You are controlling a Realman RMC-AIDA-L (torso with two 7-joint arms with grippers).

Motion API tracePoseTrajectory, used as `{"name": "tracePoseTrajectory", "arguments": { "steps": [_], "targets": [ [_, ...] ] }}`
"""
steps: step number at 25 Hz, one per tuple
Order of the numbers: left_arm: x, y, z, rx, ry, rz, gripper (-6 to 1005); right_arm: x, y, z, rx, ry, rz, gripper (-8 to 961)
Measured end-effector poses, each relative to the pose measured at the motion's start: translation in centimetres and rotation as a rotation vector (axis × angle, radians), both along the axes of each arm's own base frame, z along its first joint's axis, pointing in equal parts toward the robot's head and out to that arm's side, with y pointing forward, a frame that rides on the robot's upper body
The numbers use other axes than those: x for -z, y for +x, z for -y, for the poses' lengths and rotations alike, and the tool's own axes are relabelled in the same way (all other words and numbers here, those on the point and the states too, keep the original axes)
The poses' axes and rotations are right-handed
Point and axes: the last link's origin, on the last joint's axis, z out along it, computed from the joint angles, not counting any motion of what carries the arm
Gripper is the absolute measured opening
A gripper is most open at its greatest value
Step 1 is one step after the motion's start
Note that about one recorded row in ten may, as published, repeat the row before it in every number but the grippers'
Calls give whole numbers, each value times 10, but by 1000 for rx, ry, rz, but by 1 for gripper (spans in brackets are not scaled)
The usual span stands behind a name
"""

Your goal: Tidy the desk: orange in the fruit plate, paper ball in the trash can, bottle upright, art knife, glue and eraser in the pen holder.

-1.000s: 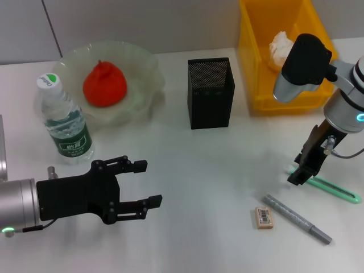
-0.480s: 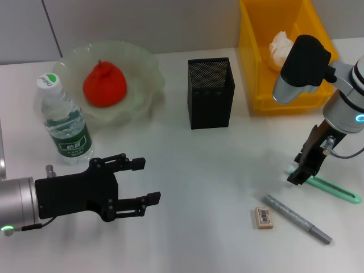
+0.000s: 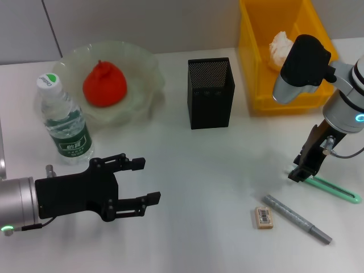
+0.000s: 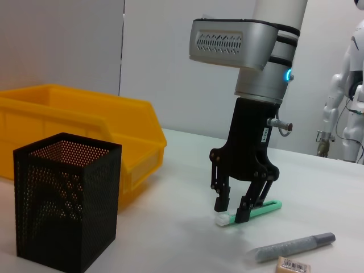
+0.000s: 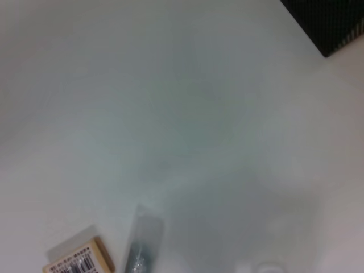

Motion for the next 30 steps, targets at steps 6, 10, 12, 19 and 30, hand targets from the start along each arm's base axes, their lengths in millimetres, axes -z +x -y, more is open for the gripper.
{"name": "tracePoseTrajectory", "arguments": {
  "steps": [6,10,12,19,30],
  "targets": [
    [0,0,0,0,0,0,802,0,0,0,1,0,0,364],
    [0,0,0,0,0,0,802,0,1,1,4,-2,0,359],
    [0,0,0,0,0,0,802,1,2,1,7,-4,0,358],
    [0,0,0,0,1,1,802,2,3,1,7,-3,0,359],
    [-1,1,-1,2,7,6,802,4,4,0,6,4,-3,318]
  ]
}}
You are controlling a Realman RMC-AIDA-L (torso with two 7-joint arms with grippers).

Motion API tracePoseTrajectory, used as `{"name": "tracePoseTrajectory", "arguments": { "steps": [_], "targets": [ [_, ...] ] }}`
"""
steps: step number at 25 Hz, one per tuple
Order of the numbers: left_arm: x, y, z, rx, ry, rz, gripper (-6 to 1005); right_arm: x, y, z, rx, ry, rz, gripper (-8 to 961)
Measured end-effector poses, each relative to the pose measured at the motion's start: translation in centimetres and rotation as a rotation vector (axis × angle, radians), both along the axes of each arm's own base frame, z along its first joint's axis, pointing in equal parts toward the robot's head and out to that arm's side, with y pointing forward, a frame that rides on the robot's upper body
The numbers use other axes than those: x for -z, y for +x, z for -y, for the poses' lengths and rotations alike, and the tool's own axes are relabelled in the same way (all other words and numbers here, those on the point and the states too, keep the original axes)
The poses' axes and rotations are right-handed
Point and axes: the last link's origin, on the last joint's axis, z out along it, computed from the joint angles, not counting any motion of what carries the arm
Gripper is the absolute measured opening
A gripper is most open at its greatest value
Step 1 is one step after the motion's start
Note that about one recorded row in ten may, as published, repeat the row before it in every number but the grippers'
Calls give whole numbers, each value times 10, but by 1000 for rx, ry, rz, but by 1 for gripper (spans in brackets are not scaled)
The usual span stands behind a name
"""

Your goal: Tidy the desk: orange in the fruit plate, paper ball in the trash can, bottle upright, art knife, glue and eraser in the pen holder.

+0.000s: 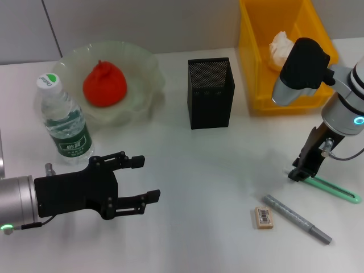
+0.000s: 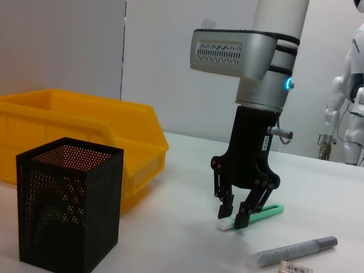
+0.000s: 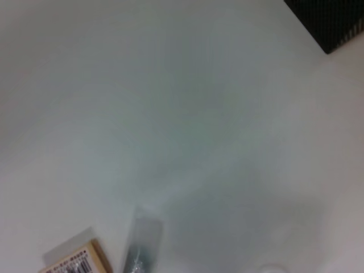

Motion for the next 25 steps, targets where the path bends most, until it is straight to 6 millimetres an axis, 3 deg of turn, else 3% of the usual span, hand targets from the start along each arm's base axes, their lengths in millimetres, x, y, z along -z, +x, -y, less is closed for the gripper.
{"name": "tracePoseTrajectory", "arguments": {
  "steps": [3,25],
  "targets": [
    [0,0,0,0,0,0,802,0,0,0,-1,1,0,255],
    [-1,1,-2,1,6,3,802,2,0,0,-1,-5,1,255]
  ]
}}
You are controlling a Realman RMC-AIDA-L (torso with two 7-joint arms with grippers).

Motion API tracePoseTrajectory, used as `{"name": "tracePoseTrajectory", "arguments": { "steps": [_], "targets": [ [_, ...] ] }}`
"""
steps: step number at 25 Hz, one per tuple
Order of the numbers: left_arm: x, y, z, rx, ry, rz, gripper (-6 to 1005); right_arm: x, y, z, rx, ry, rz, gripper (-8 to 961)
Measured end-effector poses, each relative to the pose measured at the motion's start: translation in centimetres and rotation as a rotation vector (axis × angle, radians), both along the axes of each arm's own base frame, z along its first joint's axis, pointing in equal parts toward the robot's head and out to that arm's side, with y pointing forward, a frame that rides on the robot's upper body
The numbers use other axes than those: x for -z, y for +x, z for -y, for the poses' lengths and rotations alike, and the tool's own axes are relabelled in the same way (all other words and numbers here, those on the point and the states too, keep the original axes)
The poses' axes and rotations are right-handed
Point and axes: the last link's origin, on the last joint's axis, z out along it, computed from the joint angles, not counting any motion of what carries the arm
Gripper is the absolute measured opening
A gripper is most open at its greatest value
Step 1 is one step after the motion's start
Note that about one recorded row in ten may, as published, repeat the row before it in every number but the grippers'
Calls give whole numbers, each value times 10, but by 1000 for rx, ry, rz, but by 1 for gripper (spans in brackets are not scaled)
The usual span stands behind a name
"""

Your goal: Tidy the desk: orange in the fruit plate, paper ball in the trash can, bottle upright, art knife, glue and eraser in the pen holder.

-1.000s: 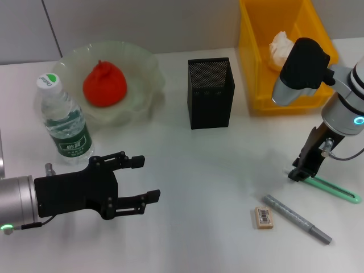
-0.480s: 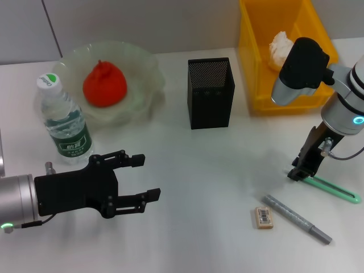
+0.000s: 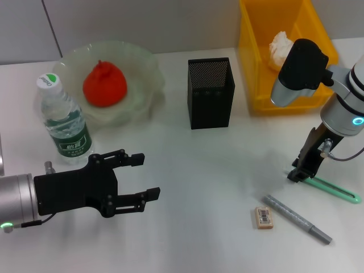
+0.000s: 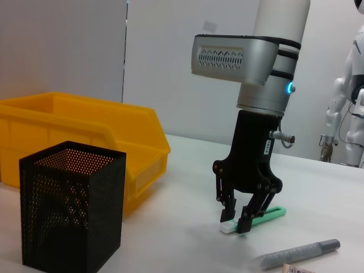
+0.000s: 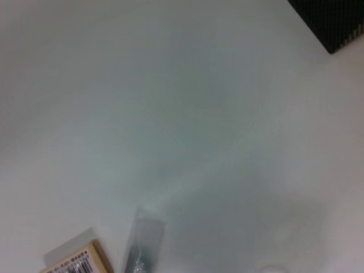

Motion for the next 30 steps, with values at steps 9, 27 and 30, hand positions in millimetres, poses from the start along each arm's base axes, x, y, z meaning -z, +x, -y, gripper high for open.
{"name": "tracePoseTrajectory", "arguments": {
  "steps": [9,27,30],
  "targets": [
    [-2,-1,0,-2,7,3,802,0,0,0,-1,0,1,256],
    [-2,-1,0,-1,5,6,802,0,2,1,3,0,3,227],
    [-2,-1,0,-1,5,6,802,0,2,1,3,0,3,222]
  ]
}}
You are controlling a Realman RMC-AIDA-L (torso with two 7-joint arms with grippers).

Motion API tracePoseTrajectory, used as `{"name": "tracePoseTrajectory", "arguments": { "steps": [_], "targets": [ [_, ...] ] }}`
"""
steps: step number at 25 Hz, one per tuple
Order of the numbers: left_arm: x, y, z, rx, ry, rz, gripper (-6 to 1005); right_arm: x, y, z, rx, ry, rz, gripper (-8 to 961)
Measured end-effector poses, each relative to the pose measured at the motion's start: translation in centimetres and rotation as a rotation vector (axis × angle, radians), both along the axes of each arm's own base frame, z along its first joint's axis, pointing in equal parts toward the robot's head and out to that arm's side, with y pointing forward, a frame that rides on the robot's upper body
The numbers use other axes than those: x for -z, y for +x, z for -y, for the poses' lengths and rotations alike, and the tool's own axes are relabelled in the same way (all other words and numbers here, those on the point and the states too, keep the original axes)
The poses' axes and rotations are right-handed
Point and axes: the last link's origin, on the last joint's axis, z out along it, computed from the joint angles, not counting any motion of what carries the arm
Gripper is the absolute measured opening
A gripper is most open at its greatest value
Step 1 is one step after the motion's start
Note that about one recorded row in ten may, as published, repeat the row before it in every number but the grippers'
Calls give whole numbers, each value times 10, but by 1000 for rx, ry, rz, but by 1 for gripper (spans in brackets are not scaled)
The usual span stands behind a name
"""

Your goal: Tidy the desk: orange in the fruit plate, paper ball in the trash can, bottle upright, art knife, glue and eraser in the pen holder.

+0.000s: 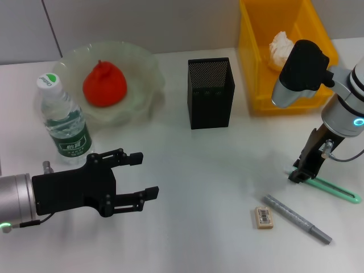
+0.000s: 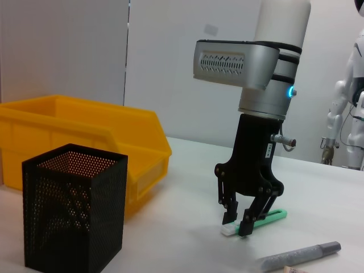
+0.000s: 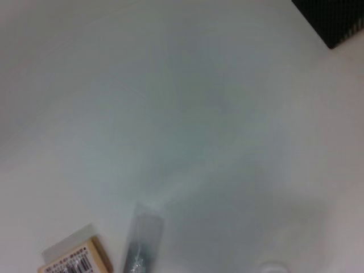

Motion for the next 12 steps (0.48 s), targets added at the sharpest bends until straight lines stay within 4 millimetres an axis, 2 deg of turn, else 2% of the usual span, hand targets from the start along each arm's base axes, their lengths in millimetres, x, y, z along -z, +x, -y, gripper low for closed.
{"name": "tracePoseTrajectory", "arguments": {
  "steps": [12],
  "targets": [
    [0,0,0,-1,1,0,802,1,1,1,-3,-5,7,198]
  ]
}}
